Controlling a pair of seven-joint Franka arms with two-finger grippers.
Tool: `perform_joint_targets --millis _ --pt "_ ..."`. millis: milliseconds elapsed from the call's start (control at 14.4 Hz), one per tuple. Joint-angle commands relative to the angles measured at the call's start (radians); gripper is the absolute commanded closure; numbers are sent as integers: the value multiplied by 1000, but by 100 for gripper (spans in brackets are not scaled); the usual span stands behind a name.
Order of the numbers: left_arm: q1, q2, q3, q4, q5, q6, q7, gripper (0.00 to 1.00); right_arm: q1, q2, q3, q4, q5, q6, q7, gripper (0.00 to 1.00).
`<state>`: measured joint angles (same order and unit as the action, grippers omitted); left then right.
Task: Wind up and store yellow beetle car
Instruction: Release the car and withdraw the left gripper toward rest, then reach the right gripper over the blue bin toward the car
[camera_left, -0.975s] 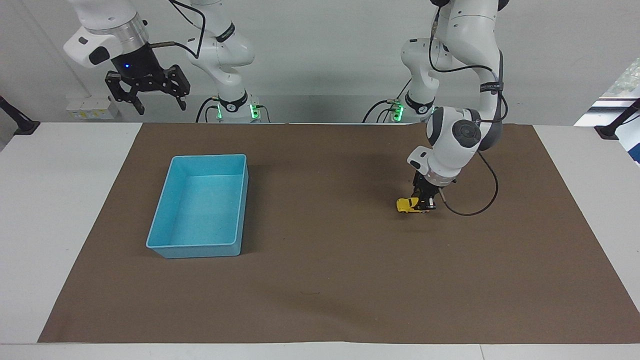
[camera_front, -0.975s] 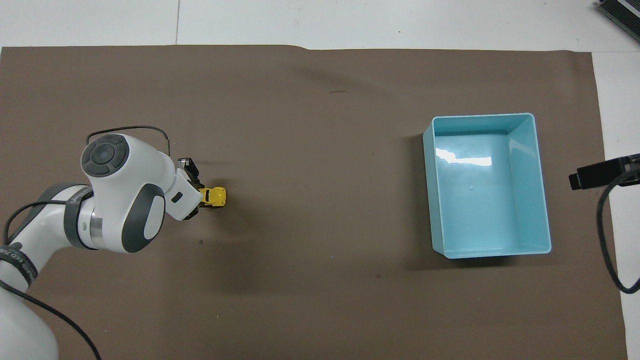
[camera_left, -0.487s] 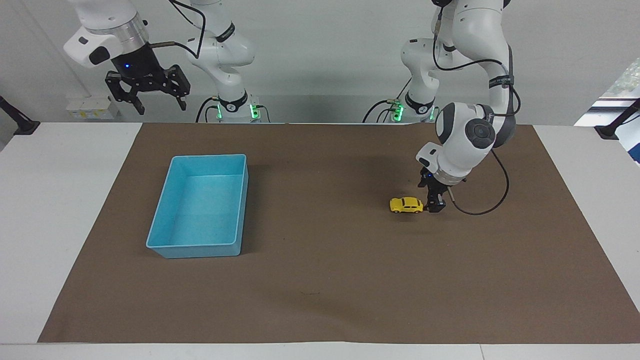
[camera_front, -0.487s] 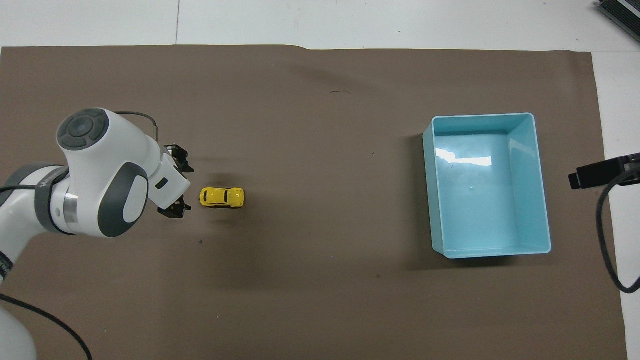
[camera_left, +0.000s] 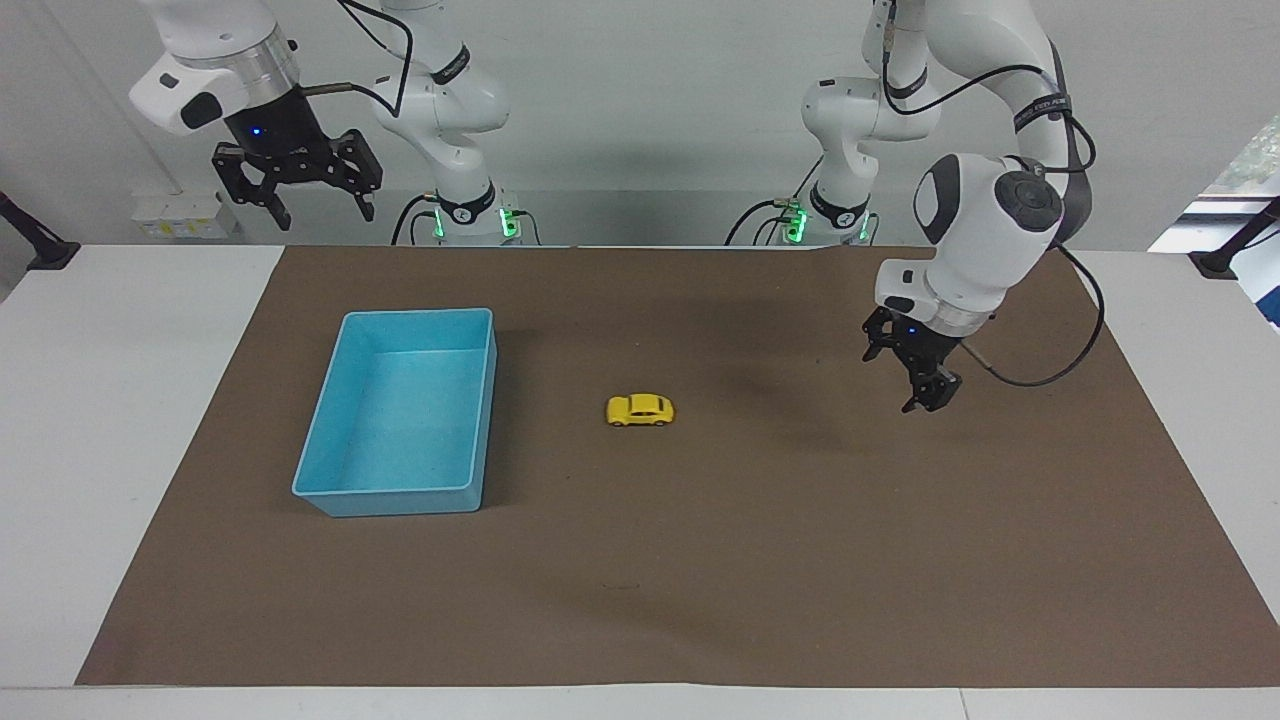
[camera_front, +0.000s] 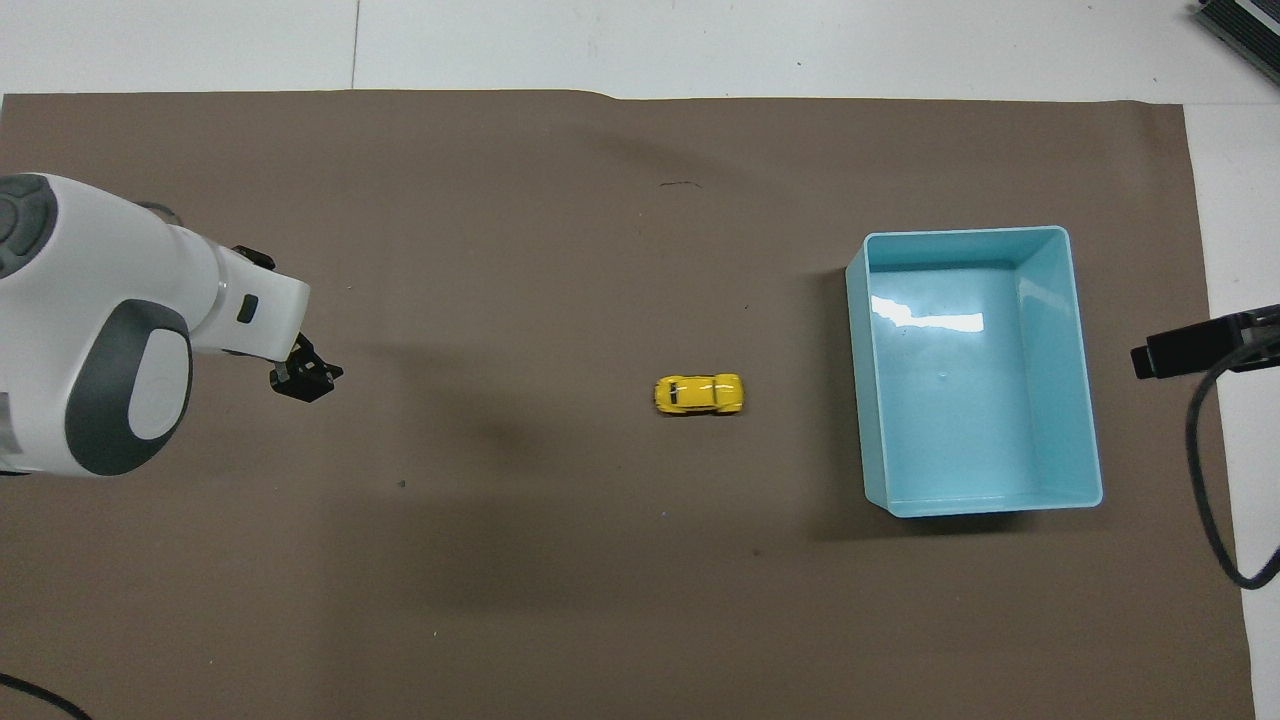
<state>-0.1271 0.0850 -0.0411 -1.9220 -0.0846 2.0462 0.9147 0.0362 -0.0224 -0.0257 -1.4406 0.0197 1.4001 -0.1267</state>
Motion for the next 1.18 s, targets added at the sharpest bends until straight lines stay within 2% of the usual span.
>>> perform_joint_targets --millis 0,278,487,696,905,1114 --pt "44 -11 -9 43 16 -46 -256 0 16 -30 4 -41 17 23 -117 0" --pt "83 -22 -9 119 16 -159 -661 0 50 -33 6 -57 17 23 -354 0" --pt "132 -36 -8 223 25 -312 -680 0 70 -41 20 -64 17 23 -473 0" --pt "129 -30 -11 322 121 -441 -778 0 109 -42 21 -95 17 30 -621 0" --pt "132 -82 -13 318 114 -477 -824 0 137 -51 21 -135 17 66 -764 0" --pt "130 -125 -13 258 112 -497 -824 0 139 -50 21 -155 17 88 -878 0"
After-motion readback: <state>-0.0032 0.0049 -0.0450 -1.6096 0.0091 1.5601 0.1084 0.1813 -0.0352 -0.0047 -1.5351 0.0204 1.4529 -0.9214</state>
